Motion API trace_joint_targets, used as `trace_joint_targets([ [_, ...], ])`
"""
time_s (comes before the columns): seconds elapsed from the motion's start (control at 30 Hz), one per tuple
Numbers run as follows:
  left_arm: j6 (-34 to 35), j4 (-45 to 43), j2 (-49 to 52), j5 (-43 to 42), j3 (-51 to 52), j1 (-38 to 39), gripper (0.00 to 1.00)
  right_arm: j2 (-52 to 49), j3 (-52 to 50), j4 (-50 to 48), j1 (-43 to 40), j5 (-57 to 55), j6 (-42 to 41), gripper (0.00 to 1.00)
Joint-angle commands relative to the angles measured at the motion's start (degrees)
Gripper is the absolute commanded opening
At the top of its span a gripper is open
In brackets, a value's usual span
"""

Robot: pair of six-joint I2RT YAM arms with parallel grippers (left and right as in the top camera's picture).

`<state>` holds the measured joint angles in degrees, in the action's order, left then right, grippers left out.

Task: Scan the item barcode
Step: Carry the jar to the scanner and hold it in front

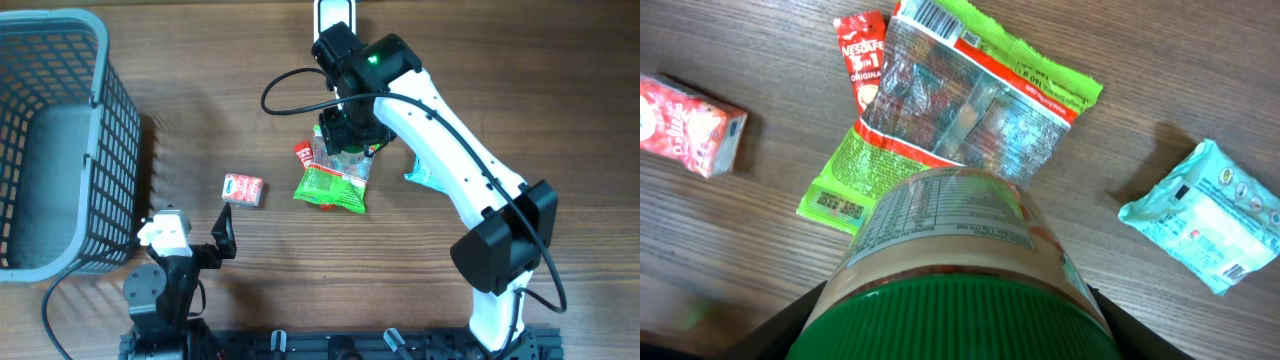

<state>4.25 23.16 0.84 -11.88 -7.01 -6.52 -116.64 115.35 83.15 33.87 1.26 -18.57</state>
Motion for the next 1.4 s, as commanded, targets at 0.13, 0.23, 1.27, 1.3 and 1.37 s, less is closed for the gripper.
trace_joint_targets([
  [0.13,0.7,-0.2,-0.4,-0.1,0.2,0.0,1.00,1.1,1.2,0.9,-0.1,8.0,-1.2,0.60],
  [0.23,0.7,-0.2,-0.4,-0.1,0.2,0.0,1.00,1.1,1.2,2.1,-0.1,12.7,-5.5,0.60],
  [1.27,0.7,-0.2,-0.4,-0.1,0.2,0.0,1.00,-19.9,-2.4,-89.8,-9.3,-17.0,12.3,0.62],
  [1.3,0.7,-0.2,-0.4,-0.1,0.2,0.0,1.00,-20.7,-2.4,-90.0,-9.5,-16.0,11.9,0.61],
  [1.37,0.7,-0.2,-0.4,-0.1,0.2,0.0,1.00,-21.2,-2.4,-90.0,-9.5,-15.7,11.9,0.61],
])
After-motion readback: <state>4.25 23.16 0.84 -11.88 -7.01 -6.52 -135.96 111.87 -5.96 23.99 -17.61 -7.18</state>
